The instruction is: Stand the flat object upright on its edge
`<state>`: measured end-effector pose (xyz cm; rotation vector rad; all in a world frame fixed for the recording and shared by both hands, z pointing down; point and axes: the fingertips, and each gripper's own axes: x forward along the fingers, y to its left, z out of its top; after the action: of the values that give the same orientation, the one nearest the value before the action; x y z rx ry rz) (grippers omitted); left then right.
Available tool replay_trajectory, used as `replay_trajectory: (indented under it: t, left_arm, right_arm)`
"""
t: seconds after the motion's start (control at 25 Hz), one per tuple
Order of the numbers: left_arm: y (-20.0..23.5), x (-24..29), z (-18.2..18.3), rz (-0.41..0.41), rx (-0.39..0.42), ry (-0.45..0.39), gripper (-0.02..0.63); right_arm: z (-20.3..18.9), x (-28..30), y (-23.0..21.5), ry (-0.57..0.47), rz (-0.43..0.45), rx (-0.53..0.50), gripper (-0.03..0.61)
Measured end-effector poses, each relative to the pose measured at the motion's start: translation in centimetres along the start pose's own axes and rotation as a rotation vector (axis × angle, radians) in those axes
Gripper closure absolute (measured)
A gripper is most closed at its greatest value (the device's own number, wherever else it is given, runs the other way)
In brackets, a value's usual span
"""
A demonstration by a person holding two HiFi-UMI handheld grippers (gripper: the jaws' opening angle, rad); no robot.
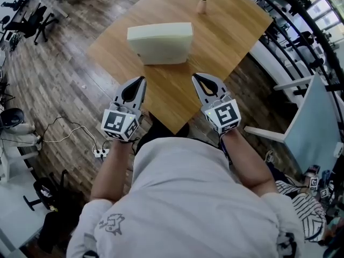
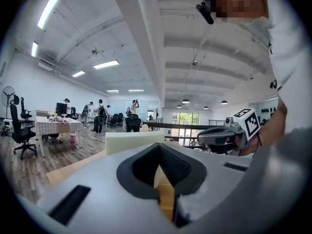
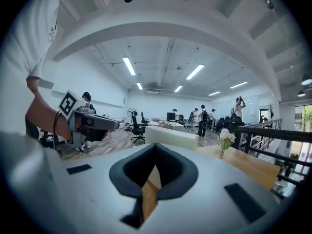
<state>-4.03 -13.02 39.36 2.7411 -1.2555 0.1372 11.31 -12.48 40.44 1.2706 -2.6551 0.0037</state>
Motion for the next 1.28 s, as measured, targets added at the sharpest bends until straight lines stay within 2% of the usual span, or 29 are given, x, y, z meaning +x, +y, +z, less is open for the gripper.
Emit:
replay_trajectory:
  t: [0.32, 0.56, 0.84, 1.08, 1.28]
  left_arm:
    - [-0.8, -3.1, 2.0, -0.060, -0.022, 0.014, 0.607]
    - [-0.8, -6.1, 1.6, -0.108, -0.037, 0.048, 0.607]
    - [-0.2, -11.2, 1.9, -0.145, 0.001, 0.032, 0.607]
    - [0.5, -15.1, 1.7, -0.182, -0.007, 0.030, 0.607]
    - [0.6, -17.6, 1.3, -0.198, -0.010, 0.035, 0.607]
  right_arm:
    - [4.0, -2.0, 2.2, -0.033, 0.017, 0.039, 0.574]
    - [5.6, -2.8, 5.0, -0.038, 0.000, 0.051, 0.574]
    - [5.7, -3.5, 9.8, -0.038, -0.017, 0.045, 0.574]
    - [5.9, -4.5, 13.6, -0.025, -0.047, 0.066, 0.574]
    - [5.1, -5.2, 16.6, 0.007, -0.038, 0.076, 0.574]
